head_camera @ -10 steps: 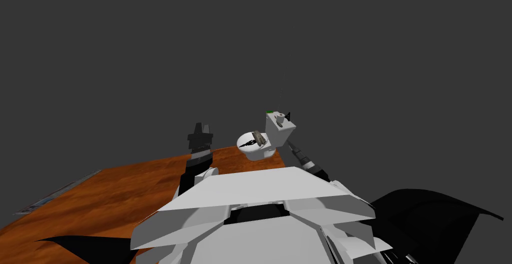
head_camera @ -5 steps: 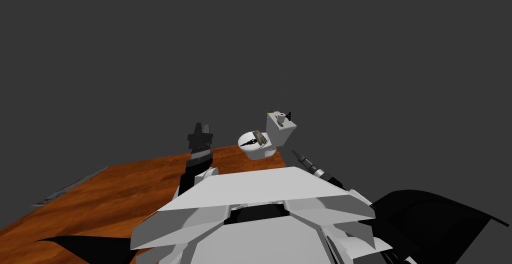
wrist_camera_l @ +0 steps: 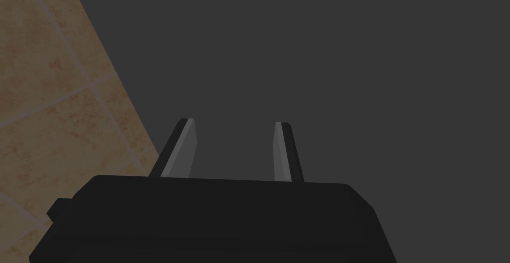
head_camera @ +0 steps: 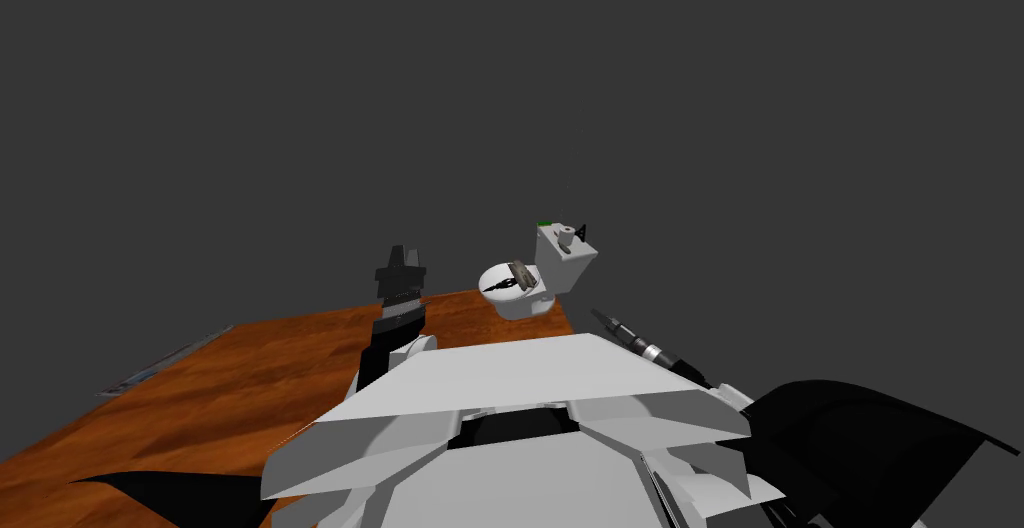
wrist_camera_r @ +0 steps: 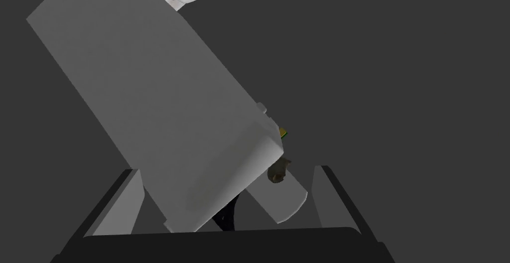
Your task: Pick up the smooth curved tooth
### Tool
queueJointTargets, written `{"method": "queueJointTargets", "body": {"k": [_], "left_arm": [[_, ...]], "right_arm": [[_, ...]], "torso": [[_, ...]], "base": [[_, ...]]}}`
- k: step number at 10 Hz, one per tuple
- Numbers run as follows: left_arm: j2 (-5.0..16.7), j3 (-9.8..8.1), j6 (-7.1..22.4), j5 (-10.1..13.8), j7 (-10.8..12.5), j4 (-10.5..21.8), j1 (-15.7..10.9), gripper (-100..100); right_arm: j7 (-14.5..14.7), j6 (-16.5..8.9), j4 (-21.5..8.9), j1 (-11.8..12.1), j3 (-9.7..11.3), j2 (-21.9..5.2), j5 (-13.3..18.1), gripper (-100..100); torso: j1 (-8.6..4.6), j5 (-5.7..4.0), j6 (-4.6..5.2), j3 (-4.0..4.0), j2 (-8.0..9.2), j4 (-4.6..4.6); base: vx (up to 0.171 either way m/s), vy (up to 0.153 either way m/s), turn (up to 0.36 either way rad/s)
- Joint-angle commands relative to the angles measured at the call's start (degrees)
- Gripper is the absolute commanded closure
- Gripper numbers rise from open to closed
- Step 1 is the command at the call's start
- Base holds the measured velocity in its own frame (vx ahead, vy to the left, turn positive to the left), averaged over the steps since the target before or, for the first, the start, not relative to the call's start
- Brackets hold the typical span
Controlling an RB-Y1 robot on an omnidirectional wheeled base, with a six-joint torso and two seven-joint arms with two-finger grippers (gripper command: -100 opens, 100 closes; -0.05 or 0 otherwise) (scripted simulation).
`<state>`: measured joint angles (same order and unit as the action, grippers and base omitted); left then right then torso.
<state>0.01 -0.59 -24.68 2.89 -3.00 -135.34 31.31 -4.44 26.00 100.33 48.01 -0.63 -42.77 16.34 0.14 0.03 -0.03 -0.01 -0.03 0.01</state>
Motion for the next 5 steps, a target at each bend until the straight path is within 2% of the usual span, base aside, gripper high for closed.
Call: {"method": "queueJointTargets", "body": {"k": [1, 2, 4, 5], "left_arm": [[0.0, 0.0, 0.0, 0.0, 0.0, 0.0, 0.0, 0], [0.0, 0.0, 0.0, 0.0, 0.0, 0.0, 0.0, 0], [0.0, 0.0, 0.0, 0.0, 0.0, 0.0, 0.0, 0], [0.0, 0.0, 0.0, 0.0, 0.0, 0.0, 0.0, 0]], "right_arm": [[0.08, -0.49, -2.67, 0.83, -0.13, -2.86, 0.5, -100], [0.08, -0.49, -2.67, 0.83, -0.13, -3.6, 0.5, -100], [-0.01, -1.46, -5.68, 1.47, -0.3, -7.55, 0.62, -100], [-0.01, -1.46, -5.68, 1.47, -0.3, -8.45, 0.62, -100]], "torso": [[0.0, 0.0, 0.0, 0.0, 0.0, 0.0], [0.06, 0.01, 0.01, 0.0, 0.0, 0.0], [0.02, 0.0, -0.01, -0.04, -0.07, -0.01], [0.1, 0.02, 0.0, -0.06, -0.1, -0.02]], "base": [[0.006, 0.059, 0.118], [0.011, 0.045, 0.025], [0.026, 0.06, 0.115], [0.027, 0.054, 0.03]]}}
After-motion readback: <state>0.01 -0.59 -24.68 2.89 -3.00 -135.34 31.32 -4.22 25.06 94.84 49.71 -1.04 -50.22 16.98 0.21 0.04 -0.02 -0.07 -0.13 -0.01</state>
